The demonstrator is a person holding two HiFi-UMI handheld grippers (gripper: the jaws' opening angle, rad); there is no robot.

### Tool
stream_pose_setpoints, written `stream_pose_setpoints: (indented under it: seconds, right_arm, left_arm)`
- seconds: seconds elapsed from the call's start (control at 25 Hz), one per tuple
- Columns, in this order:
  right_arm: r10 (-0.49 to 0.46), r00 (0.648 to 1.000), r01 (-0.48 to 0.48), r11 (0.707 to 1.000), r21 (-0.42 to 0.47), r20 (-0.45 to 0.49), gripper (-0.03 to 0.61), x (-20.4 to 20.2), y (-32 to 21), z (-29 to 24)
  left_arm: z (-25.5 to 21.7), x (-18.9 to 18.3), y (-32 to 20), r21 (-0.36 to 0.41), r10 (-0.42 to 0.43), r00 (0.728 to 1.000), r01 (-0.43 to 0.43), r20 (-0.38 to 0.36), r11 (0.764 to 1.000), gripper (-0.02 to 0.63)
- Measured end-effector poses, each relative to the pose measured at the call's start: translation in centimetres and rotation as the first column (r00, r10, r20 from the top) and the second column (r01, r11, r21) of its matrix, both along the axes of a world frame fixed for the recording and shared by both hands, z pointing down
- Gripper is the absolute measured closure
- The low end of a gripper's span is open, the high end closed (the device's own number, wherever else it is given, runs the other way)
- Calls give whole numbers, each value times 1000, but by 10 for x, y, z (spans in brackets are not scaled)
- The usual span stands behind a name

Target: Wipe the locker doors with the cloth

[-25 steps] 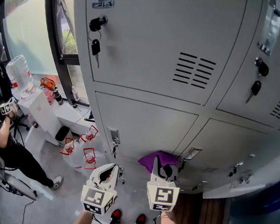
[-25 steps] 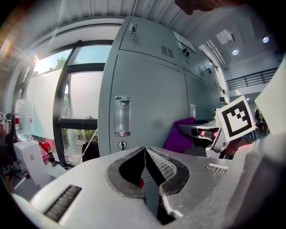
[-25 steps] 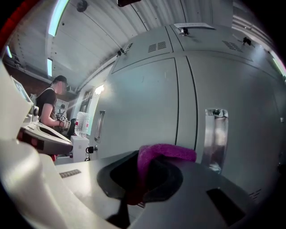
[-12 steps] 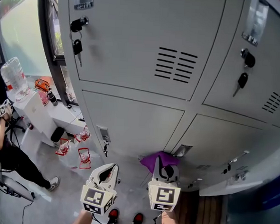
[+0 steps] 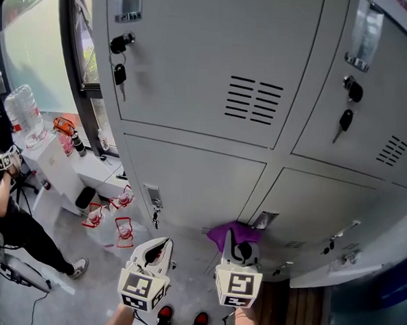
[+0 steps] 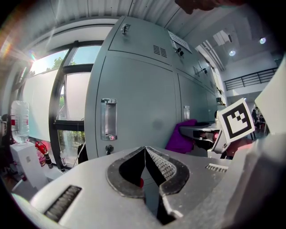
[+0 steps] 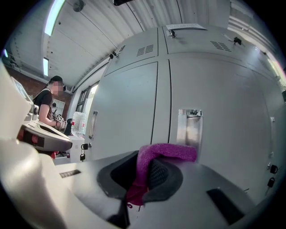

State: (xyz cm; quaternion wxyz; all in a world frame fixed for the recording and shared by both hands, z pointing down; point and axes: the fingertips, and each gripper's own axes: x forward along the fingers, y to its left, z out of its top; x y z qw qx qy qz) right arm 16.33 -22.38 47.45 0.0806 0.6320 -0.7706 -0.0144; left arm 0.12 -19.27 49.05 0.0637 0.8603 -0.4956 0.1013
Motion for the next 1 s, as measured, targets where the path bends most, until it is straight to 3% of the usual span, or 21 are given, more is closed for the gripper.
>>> stream_pose_setpoints:
  seconds: [0.52, 1.0]
  right_arm:
    - [17, 999, -20, 996, 84, 37, 546, 24, 48, -43]
    - [81, 996, -83, 993, 81, 26, 546, 36, 104, -28]
  left_arm:
    - [-46, 2, 10, 88, 46, 999, -46, 8, 995, 588]
    - [-45, -14, 20, 104, 56, 998, -60, 32, 993, 588]
